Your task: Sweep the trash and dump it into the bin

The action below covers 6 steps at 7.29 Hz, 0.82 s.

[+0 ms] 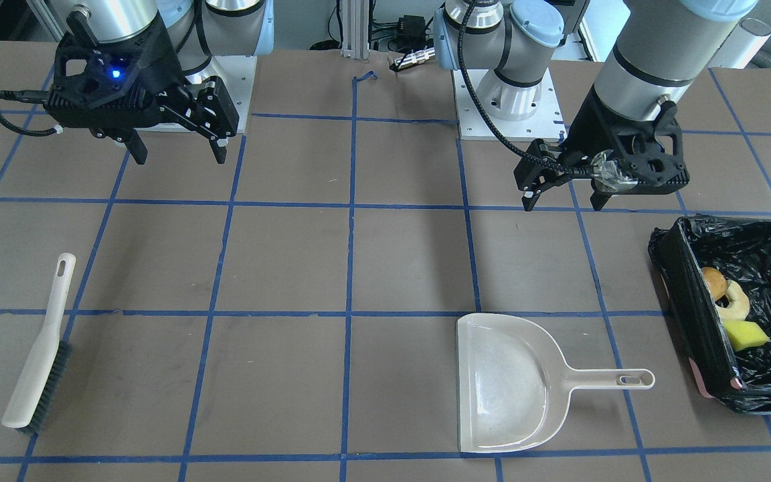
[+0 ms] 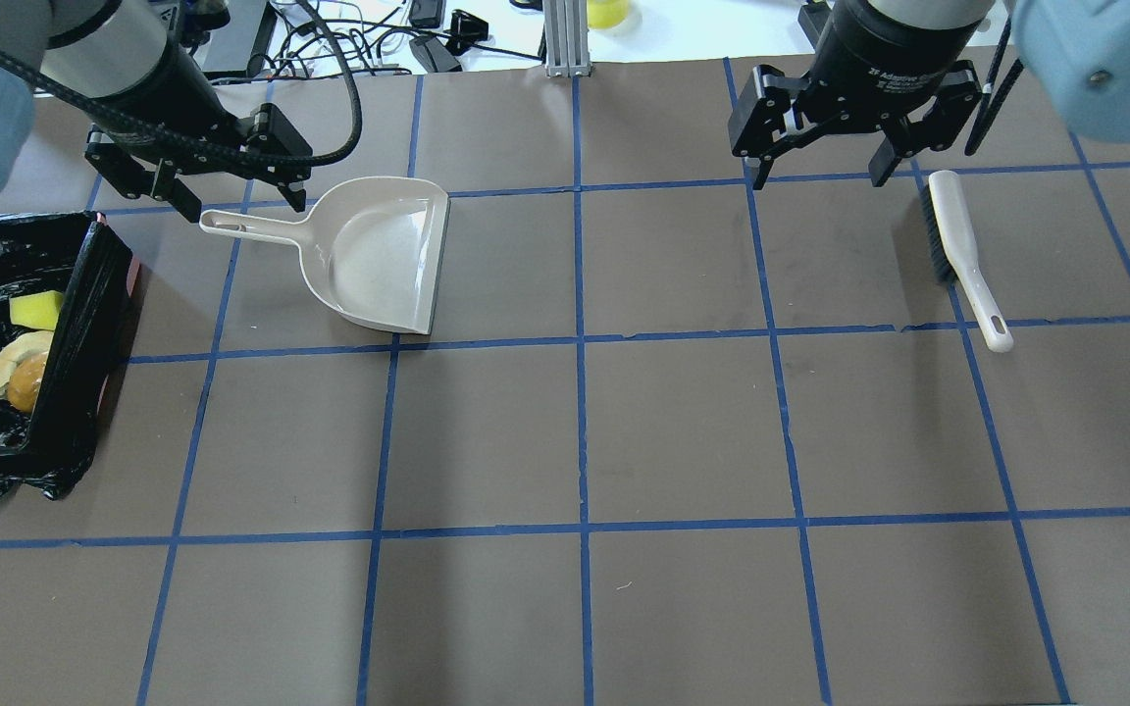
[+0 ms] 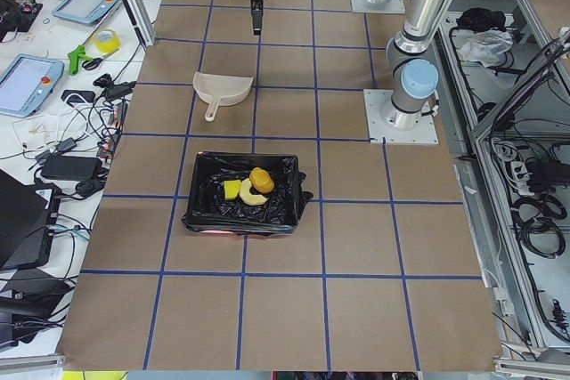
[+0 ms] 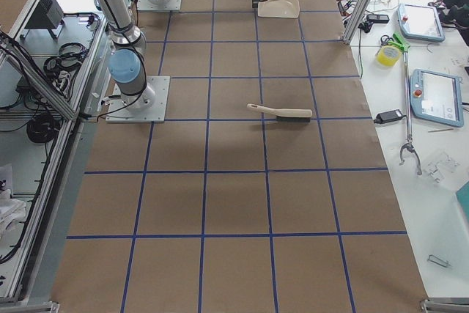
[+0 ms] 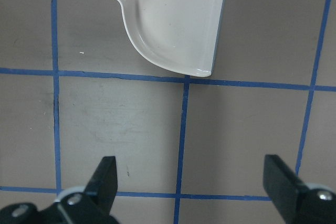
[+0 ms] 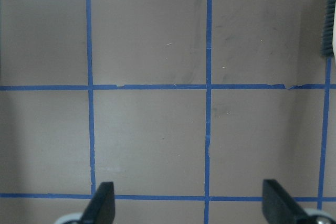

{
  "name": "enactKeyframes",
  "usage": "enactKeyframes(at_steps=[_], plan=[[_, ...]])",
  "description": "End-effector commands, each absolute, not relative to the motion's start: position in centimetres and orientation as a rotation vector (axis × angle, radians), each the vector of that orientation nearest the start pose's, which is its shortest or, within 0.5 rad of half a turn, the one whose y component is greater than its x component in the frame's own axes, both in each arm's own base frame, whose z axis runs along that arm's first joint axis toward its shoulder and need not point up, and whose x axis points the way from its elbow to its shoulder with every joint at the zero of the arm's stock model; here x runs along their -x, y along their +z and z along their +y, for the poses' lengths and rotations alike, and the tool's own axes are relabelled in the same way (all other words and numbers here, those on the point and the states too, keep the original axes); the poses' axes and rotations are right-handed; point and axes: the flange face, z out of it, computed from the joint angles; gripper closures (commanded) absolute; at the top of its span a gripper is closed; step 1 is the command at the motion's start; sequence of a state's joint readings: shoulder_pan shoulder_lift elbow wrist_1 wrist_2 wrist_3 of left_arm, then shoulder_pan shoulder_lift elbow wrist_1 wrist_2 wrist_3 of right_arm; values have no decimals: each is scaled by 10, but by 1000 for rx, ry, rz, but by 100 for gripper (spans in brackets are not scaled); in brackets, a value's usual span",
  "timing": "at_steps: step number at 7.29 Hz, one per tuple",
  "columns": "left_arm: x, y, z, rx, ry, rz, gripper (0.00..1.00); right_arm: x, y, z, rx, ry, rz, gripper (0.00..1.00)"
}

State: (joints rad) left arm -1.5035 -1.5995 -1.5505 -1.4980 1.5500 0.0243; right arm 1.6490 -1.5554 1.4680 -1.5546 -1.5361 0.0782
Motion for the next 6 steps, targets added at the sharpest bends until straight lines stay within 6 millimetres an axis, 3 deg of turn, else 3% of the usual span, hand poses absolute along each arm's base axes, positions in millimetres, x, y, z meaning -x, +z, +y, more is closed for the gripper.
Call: enactKeyframes(at_steps=[1,6], plan=[[104,501,-512,37,-112,3129,0,-177,530,-491,4,-107,3099,0],[108,501,-503,27,-107,3125,0,-178,529,-492,7,-106,3094,0]])
